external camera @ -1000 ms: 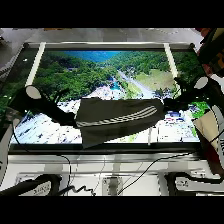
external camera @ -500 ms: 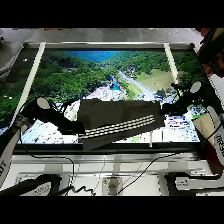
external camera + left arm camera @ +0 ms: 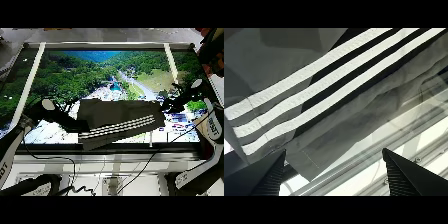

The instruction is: Fold the clothes and pants, and hang the long-sleeved shirts on hangers.

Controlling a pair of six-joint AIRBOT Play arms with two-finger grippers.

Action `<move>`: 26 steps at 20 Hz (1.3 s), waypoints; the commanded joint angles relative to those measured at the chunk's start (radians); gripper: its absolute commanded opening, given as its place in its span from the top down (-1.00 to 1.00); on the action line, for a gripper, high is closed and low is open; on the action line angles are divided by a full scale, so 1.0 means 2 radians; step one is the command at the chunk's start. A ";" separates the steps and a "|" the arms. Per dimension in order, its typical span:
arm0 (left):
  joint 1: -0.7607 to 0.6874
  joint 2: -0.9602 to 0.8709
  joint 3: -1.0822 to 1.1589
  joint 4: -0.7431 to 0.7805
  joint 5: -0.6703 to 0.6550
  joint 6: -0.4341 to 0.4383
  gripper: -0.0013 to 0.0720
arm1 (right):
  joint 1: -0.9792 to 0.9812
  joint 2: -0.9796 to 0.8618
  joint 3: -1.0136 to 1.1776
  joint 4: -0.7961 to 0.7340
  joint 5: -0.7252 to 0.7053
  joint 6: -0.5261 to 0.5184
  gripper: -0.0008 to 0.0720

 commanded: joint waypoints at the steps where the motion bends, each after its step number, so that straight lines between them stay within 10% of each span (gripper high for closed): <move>1: -0.002 0.000 0.000 -0.001 0.003 0.000 -0.92 | -0.010 -0.048 0.014 0.053 -0.002 -0.043 -0.57; 10: -0.002 -0.001 0.000 0.000 0.044 0.000 -0.92 | 0.062 -0.064 0.014 0.101 -0.009 -0.124 -0.46; 16: -0.002 -0.001 0.000 0.032 0.101 0.002 -0.92 | 0.138 -0.063 0.014 0.148 -0.045 -0.119 0.78; 20: 0.000 0.000 0.018 0.032 0.107 0.007 -0.92 | 0.169 -0.023 0.016 0.148 -0.068 -0.117 0.90; 26: -0.001 0.022 0.105 0.032 0.107 0.028 -0.92 | 0.107 0.151 0.016 0.009 -0.102 0.019 0.90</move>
